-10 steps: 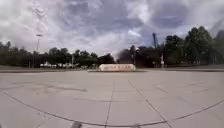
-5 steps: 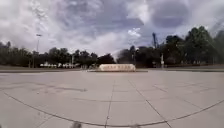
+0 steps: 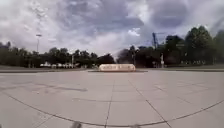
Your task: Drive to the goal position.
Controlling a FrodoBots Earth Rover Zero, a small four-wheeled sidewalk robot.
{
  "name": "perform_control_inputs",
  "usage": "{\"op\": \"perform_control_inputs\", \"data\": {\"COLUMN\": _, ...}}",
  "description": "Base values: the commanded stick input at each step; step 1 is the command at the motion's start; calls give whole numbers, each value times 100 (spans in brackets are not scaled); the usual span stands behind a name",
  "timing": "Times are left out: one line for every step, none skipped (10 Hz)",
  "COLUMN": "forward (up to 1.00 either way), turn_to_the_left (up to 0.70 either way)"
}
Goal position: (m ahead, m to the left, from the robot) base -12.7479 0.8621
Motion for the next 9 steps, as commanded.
{"op": "perform_control_inputs", "data": {"forward": 6, "turn_to_the_left": 0}}
{"op": "perform_control_inputs", "data": {"forward": 6, "turn_to_the_left": 0}}
{"op": "perform_control_inputs", "data": {"forward": 6, "turn_to_the_left": 0}}
{"op": "perform_control_inputs", "data": {"forward": 6, "turn_to_the_left": 0}}
{"op": "perform_control_inputs", "data": {"forward": 6, "turn_to_the_left": 0}}
{"op": "perform_control_inputs", "data": {"forward": 6, "turn_to_the_left": 0}}
{"op": "perform_control_inputs", "data": {"forward": 6, "turn_to_the_left": 0}}
{"op": "perform_control_inputs", "data": {"forward": 6, "turn_to_the_left": 0}}
{"op": "perform_control_inputs", "data": {"forward": 6, "turn_to_the_left": 0}}
